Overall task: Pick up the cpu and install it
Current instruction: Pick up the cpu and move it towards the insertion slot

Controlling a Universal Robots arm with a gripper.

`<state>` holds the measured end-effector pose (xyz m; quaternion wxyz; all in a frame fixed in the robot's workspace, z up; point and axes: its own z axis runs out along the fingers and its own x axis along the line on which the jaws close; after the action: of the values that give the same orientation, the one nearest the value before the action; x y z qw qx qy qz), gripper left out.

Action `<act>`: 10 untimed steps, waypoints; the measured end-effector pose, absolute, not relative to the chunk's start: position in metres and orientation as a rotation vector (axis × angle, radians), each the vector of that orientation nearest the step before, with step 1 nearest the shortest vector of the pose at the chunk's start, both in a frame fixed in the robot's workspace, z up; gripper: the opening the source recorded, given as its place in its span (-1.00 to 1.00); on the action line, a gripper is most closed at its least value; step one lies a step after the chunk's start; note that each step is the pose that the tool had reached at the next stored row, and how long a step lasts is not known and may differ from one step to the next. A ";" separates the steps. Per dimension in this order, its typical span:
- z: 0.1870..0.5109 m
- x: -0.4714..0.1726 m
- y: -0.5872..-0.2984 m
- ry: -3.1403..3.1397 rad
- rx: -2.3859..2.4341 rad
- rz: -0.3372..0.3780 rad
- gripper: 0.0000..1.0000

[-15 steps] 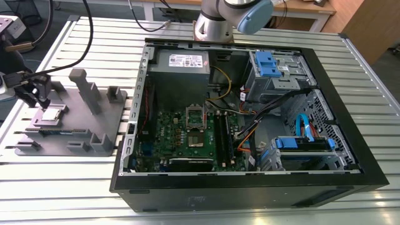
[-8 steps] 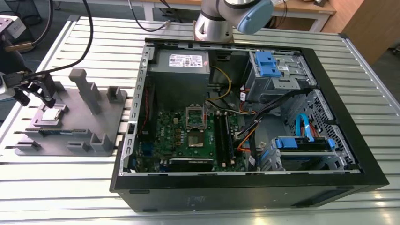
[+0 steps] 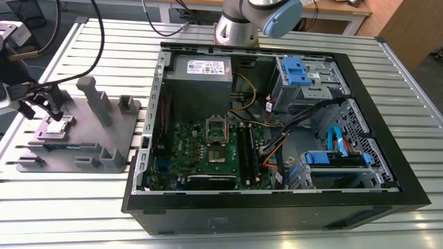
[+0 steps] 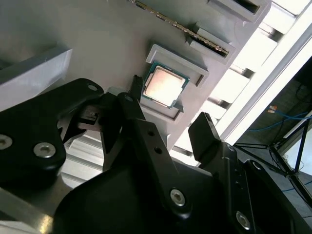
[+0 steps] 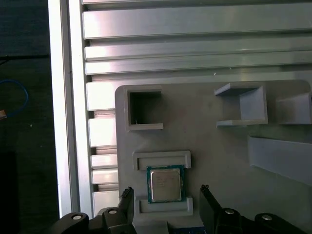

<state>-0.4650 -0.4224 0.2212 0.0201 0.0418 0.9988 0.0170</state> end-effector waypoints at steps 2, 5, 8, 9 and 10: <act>0.218 -0.465 -0.422 3.098 0.130 0.053 0.29; 0.212 -0.465 -0.422 3.098 0.130 0.053 0.29; 0.207 -0.464 -0.422 3.098 0.130 0.052 0.29; 0.205 -0.464 -0.422 3.099 0.130 0.052 0.29; 0.203 -0.463 -0.422 3.099 0.130 0.051 0.29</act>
<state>-0.4633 -0.4224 0.2032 0.0198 0.0418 0.9988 0.0165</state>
